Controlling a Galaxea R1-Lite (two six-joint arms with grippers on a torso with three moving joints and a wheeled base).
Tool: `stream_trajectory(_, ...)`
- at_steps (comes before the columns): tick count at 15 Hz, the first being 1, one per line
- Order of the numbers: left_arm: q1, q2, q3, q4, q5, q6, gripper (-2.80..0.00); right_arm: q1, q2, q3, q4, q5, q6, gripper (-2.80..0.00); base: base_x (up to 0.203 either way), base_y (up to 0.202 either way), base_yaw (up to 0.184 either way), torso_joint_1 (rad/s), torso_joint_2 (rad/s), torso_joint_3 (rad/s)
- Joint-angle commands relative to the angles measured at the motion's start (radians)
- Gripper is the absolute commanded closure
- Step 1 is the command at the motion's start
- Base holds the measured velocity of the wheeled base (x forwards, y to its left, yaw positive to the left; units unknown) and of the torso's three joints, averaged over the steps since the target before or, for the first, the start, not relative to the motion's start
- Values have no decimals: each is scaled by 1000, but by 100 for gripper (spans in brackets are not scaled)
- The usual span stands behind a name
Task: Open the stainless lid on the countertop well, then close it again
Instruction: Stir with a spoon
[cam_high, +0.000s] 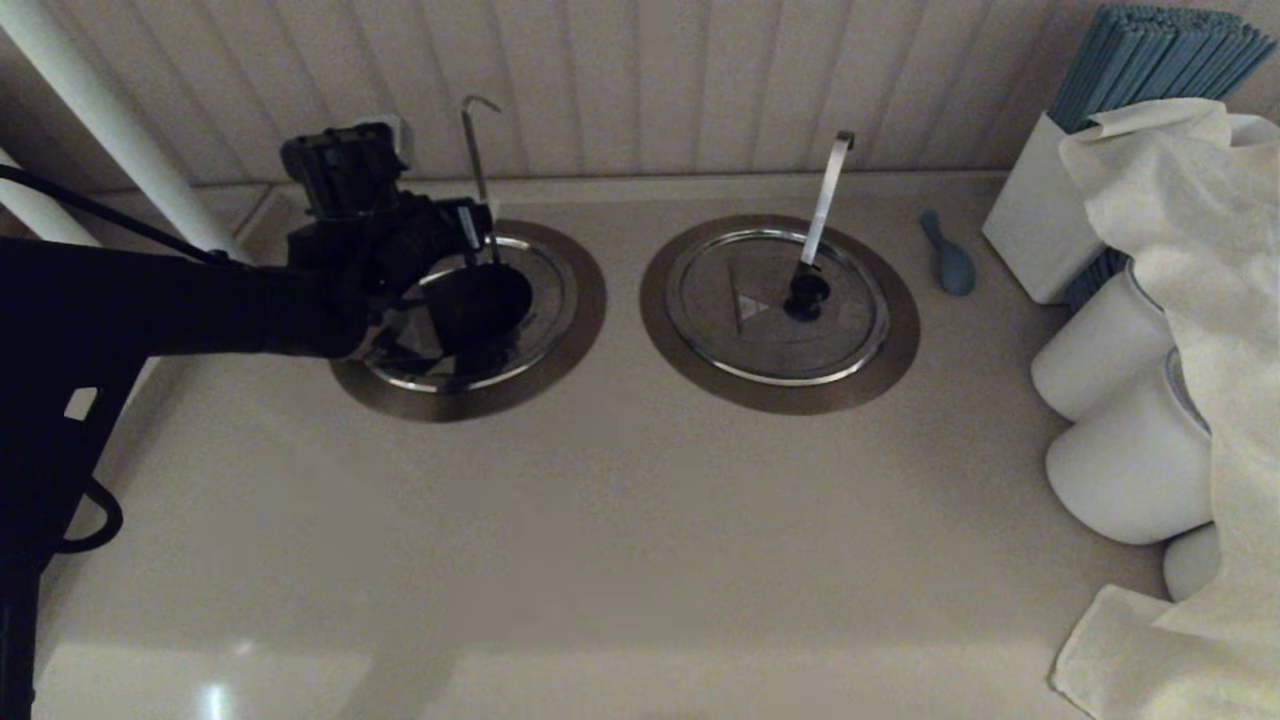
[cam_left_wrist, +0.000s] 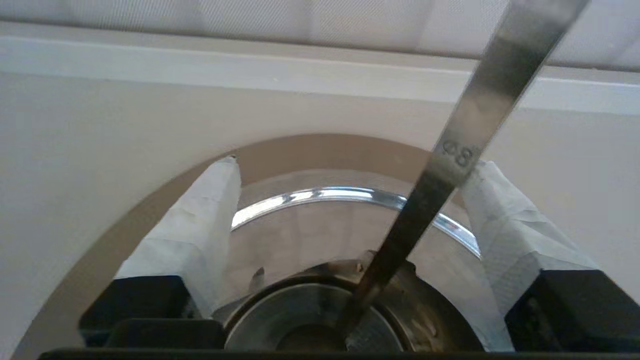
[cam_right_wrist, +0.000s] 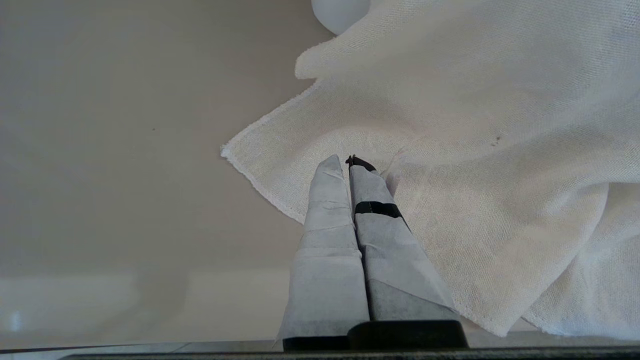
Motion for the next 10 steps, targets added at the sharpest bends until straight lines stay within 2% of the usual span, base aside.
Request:
stream_trajectory(1,4,-1,-2,-4,1,-1,-280,0,1,-1,0,0,0,0,0,0,0,0,0,0)
stream_trajectory(10,25,3,-10,-2,-2,-1,-280,0,1,-1,0,0,0,0,0,0,0,0,0,0)
